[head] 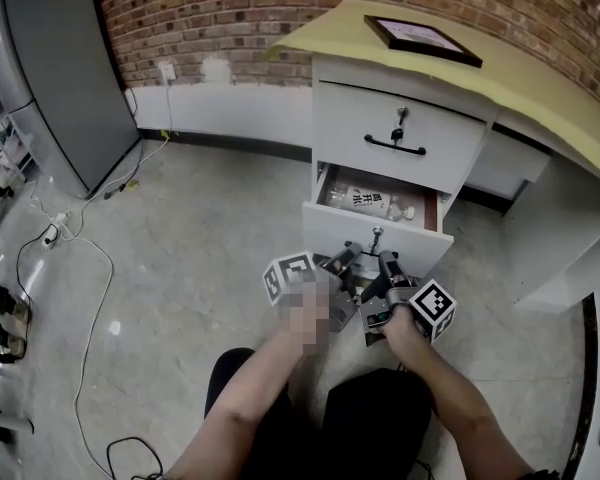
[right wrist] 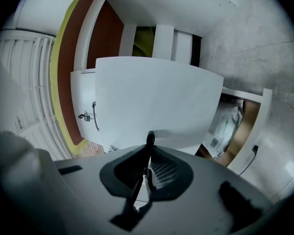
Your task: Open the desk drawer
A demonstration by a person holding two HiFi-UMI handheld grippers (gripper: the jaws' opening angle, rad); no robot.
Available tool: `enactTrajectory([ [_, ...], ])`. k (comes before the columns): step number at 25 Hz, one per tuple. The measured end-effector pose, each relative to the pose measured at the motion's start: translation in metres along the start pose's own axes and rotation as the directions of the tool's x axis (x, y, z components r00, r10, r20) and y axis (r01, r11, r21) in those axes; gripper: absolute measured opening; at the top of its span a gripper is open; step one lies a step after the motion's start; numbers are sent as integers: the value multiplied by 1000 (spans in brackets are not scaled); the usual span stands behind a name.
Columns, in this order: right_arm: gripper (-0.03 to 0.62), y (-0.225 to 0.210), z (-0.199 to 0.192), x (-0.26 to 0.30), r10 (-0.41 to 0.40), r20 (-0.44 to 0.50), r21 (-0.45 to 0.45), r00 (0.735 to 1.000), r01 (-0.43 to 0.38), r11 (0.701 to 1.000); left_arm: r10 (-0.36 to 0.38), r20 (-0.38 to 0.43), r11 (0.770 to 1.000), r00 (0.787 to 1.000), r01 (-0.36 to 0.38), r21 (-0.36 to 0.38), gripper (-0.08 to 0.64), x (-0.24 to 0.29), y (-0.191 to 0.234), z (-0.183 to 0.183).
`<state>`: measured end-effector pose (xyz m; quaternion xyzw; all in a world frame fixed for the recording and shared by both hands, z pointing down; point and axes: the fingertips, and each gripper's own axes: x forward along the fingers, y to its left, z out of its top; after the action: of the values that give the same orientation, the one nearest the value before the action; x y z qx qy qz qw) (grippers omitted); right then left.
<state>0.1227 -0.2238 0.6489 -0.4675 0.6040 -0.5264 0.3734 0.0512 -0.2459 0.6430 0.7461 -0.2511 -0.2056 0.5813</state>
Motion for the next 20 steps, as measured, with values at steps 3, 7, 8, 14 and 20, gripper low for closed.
enactTrajectory([
  [3, 34, -4, -4, -4, -9, -7, -4, 1000, 9, 1000, 15, -14, 1000, 1000, -15, 23, 46, -4, 3, -4],
  [7, 37, -12, -9, -10, -20, -4, -20, 1000, 20, 1000, 46, -20, 997, 999, -45, 57, 53, -9, 11, -10],
  [8, 37, -14, -10, -11, -21, -2, -18, 1000, 21, 1000, 49, -22, 997, 999, -48, 57, 55, -11, 13, -11],
  [14, 40, -19, -13, -14, -25, -7, -43, 1000, 24, 999, 52, -35, 991, 998, -47, 124, 58, -15, 15, -17],
  [20, 44, -19, -12, -16, -19, 1, -63, 1000, 19, 998, 70, -58, 967, 996, -54, 249, 77, -16, 14, -21],
])
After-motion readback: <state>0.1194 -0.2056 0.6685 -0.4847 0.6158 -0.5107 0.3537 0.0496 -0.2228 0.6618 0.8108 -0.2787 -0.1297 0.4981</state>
